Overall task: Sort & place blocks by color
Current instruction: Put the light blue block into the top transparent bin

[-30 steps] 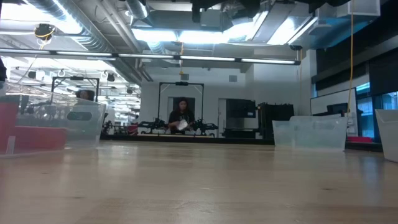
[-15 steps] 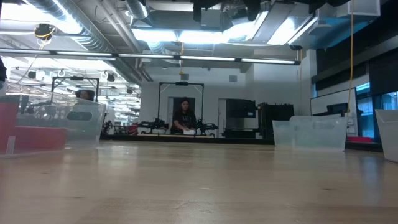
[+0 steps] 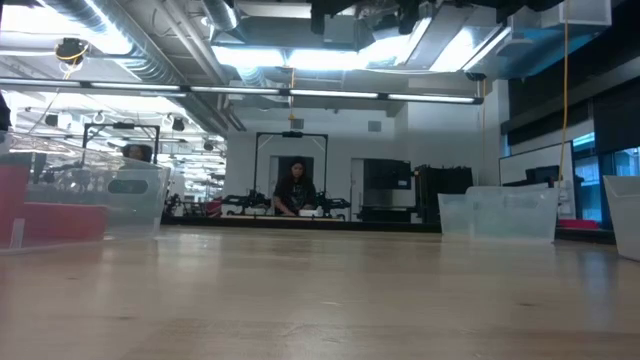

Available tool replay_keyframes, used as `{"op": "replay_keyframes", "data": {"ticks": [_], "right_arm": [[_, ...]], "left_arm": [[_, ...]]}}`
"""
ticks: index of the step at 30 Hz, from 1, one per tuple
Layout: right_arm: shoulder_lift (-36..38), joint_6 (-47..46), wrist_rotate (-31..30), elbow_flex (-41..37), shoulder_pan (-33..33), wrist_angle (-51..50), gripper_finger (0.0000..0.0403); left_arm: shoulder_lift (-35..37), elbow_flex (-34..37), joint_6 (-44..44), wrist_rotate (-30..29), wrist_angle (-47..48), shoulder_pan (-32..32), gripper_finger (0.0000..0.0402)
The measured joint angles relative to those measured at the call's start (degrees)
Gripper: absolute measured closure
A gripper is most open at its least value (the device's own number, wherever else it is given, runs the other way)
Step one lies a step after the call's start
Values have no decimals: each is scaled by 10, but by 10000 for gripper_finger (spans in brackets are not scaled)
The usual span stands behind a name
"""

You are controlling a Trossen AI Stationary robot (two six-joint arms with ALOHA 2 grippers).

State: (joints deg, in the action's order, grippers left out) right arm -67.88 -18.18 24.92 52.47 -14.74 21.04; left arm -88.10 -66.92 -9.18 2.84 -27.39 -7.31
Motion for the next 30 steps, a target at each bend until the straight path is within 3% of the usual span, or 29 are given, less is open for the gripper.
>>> {"op": "replay_keyframes", "data": {"ticks": [6,13,16,23,30], "right_arm": [[12,0,20,0,-19,-15,264],[75,36,26,0,-67,-132,264],[109,50,25,0,-82,-187,264],[169,64,-4,0,-87,-281,264],[178,59,-28,0,-87,-283,264]], "left_arm": [[20,0,-20,4,55,-8,187],[116,0,-5,21,218,-36,181],[164,6,11,5,245,-43,179],[279,119,17,-28,163,-47,181],[335,215,2,-48,55,-47,181]]}}
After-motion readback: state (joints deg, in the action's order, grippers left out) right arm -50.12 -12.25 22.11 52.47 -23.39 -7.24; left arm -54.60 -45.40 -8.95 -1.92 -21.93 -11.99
